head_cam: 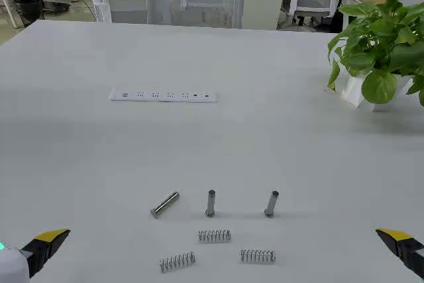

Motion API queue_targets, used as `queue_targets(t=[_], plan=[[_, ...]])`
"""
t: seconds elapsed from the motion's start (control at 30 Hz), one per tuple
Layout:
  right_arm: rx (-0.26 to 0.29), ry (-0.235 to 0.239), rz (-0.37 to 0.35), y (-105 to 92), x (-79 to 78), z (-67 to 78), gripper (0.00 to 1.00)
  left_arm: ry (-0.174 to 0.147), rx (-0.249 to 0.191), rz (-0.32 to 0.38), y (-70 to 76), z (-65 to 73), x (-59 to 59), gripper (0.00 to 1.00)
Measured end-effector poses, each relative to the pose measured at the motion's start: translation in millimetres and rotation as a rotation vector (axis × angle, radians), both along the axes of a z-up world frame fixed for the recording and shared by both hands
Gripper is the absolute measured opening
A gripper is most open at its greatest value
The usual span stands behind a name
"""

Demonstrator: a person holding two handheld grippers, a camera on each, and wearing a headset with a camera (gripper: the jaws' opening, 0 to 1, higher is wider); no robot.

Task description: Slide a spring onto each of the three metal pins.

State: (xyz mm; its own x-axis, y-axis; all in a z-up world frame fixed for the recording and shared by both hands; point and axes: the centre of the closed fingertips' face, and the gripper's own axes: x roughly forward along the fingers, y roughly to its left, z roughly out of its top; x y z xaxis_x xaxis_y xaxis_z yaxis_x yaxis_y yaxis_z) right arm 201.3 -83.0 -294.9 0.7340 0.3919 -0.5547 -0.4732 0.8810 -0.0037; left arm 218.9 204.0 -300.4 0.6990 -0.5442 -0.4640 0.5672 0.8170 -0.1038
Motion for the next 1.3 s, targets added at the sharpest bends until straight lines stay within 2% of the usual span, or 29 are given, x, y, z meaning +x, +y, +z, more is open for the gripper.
queue_targets(t=[0.13, 0.27, 0.37, 0.9, 1.13, 1.3], plan=[[0.015, -0.011, 0.004, 1.0, -2.1, 3.6, 0.99, 0.015, -0.024, 0.0, -1.4, -2.0, 2.8, 0.98], [0.017, -0.012, 0.013, 2.9, -4.8, 3.2, 0.99, 0.015, -0.037, 0.0, -2.8, -3.2, 5.2, 0.98], [0.011, -0.011, 0.016, 3.2, -4.9, 2.4, 0.99, 0.019, -0.024, -0.012, -4.8, -5.1, 3.6, 0.98], [0.008, -0.002, 0.015, 3.1, -5.2, 0.1, 0.99, 0.019, -0.036, -0.009, -5.9, -3.2, 3.2, 0.98], [0.018, -0.012, 0.01, 2.7, -4.2, 2.1, 0.99, 0.046, -0.038, -0.009, -5.8, -8.0, 1.9, 0.98], [0.025, -0.016, 0.003, 1.9, -3.2, 2.7, 0.98, 0.05, -0.038, -0.008, -7.6, -9.0, 3.8, 0.98]])
